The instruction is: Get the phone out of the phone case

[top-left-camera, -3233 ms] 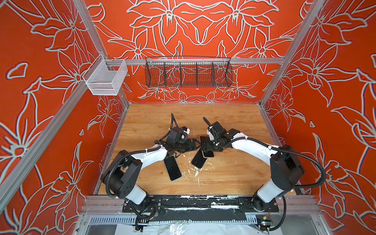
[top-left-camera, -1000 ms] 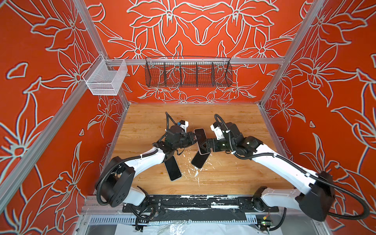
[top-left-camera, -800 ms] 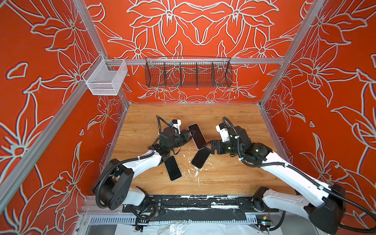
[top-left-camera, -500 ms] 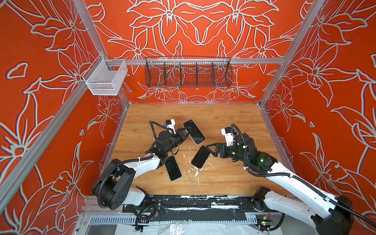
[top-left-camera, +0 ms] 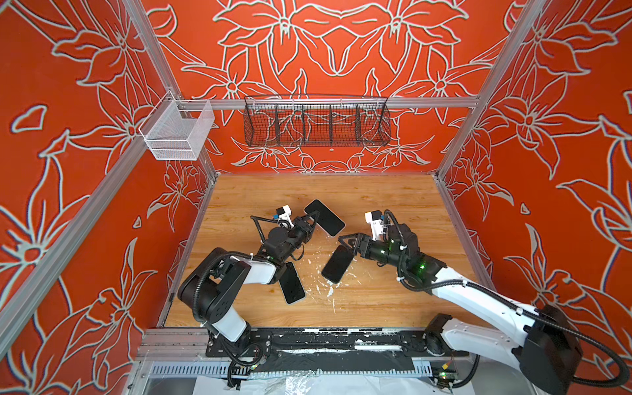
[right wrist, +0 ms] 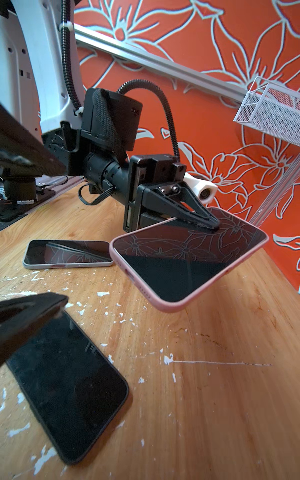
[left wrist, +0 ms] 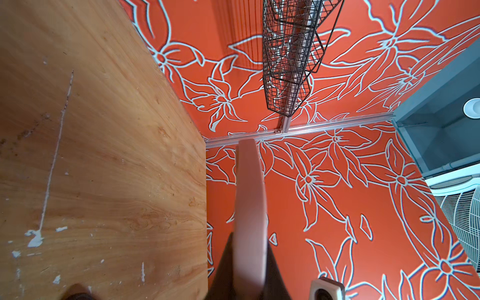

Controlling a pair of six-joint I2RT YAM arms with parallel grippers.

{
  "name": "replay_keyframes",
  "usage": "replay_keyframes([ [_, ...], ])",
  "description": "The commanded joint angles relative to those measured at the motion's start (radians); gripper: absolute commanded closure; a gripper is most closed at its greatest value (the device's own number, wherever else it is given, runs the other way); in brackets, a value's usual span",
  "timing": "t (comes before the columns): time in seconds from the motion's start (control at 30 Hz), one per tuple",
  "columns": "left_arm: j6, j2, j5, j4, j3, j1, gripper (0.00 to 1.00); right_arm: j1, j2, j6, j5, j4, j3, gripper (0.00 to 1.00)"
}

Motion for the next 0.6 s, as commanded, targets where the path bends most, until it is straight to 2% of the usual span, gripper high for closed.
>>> replay_keyframes([
  [0.0, -0.028, 0.000, -0.013, 0.141, 0.038, 0.003, 1.00, 0.007, 0.008, 0.032, 0.012, 0.072, -0.007, 0.28],
  [0.3, -0.036, 0.000, -0.033, 0.122, 0.035, 0.003, 1.00, 0.007, 0.064, 0.031, -0.002, 0.091, 0.035, 0.29],
  [0.57, 0.035, -0.115, -0.050, -0.019, 0.032, 0.002, 1.00, 0.023, 0.150, 0.079, -0.005, 0.199, 0.034, 0.31],
])
